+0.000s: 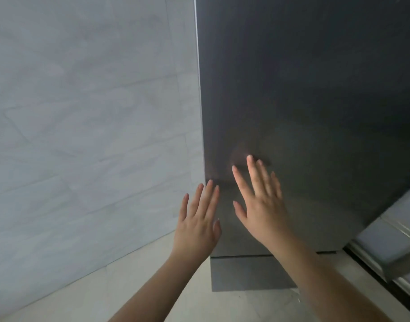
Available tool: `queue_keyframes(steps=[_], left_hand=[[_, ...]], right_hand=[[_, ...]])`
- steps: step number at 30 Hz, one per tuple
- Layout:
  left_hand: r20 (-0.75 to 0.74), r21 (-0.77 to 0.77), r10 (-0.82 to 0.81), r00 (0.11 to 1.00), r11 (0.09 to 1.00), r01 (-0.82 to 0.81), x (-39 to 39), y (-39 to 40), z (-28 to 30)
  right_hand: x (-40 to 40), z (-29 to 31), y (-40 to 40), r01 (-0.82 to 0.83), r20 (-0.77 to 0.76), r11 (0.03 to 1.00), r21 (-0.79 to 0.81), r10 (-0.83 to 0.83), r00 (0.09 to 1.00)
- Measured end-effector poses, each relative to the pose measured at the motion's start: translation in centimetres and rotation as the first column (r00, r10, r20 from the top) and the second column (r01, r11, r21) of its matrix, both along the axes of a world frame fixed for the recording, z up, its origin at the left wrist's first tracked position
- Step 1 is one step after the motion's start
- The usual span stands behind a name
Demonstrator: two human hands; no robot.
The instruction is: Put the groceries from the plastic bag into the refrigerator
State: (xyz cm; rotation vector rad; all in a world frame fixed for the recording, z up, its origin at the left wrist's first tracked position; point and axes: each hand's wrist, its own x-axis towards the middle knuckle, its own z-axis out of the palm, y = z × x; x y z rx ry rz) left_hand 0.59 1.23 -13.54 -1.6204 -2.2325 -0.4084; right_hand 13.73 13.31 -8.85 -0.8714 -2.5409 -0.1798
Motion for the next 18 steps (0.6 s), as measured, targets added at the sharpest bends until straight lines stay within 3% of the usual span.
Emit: queue_keyframes(steps=[8,13,18], left_hand=[[-0.101,-0.073,0.057,0.993,0.995,-0.064,-0.6,0.0,-0.8],[-0.092,-0.102,0.071,0.993,0.992,-0.08,0.1,-0.3,-0.3],[-0.105,-0.162,0.052,0.993,0.984,-0.068,0.9,-1.7,-1.3]], right_hand=[[0.9,0.3,0.1,-0.041,-0.012,0.999,-0.032,0.041,0.999],[2.6,-0.2,0.1,-0.066,-0.058,0.995,-0.076,0.061,0.996],[3.4,-1.5,-0.2,-0.079,-0.008,0.991,-0.108,0.079,0.997]])
